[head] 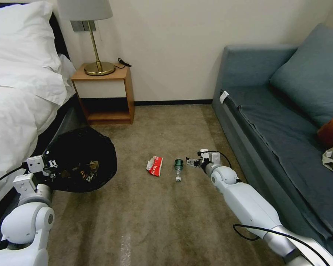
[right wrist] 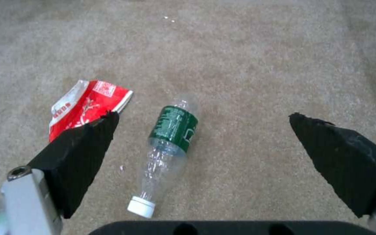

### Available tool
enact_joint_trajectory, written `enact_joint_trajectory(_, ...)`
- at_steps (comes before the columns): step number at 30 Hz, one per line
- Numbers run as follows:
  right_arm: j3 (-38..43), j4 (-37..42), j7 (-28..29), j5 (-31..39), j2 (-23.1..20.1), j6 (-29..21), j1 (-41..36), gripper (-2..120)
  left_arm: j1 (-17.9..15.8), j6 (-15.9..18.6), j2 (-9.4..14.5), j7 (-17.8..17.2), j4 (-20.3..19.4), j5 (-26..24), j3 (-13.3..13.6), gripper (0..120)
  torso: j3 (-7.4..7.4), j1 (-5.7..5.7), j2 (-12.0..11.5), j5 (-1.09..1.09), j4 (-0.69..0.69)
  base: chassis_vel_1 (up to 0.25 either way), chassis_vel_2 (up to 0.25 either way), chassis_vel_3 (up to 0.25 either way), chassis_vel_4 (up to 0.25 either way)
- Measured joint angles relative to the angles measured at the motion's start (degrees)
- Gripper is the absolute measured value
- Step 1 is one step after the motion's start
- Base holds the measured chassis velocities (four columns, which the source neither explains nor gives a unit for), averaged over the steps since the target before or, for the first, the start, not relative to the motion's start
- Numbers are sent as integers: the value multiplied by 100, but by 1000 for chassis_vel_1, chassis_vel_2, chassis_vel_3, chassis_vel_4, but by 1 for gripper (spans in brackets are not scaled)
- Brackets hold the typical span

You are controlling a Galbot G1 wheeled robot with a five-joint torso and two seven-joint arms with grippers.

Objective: Pick up the trash bin, then pick up the garbage on the floor and place it into the trash bin.

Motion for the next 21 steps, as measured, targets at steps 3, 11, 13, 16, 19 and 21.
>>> enact_joint_trajectory(3, 0, -19, -16, -19, 3, 11, -7, 100, 2, -5, -5, 2, 2, 1, -8, 3, 0, 0, 0, 0, 0, 0, 0, 0, 0)
enact_joint_trajectory(11, 5, -97, -85, -65, 42, 71, -20, 100, -3, -32, -37, 3, 33, 11, -13, 3, 0, 0, 0, 0, 0, 0, 0, 0, 0)
enact_joint_trajectory(13, 5, -103, -90, -71, 42, 75, -26, 100, -4, -37, -42, 4, 37, 12, -9, 3, 0, 0, 0, 0, 0, -23, 31, 28, -15)
enact_joint_trajectory(16, 6, -113, -98, -82, 43, 86, -36, 100, -11, -43, -45, 6, 49, 15, -3, 3, 0, 0, 0, 0, 0, -76, 53, 67, -68)
enact_joint_trajectory(19, 12, -125, -103, -99, 46, 95, -45, 100, -23, -47, -44, 9, 56, 17, 0, 3, 0, 0, 0, 0, 0, -79, 71, 84, -80)
enact_joint_trajectory(21, 12, -128, -106, -108, 46, 96, -47, 100, -26, -47, -39, 10, 57, 16, 1, 3, 0, 0, 0, 0, 0, -85, 73, 59, -72)
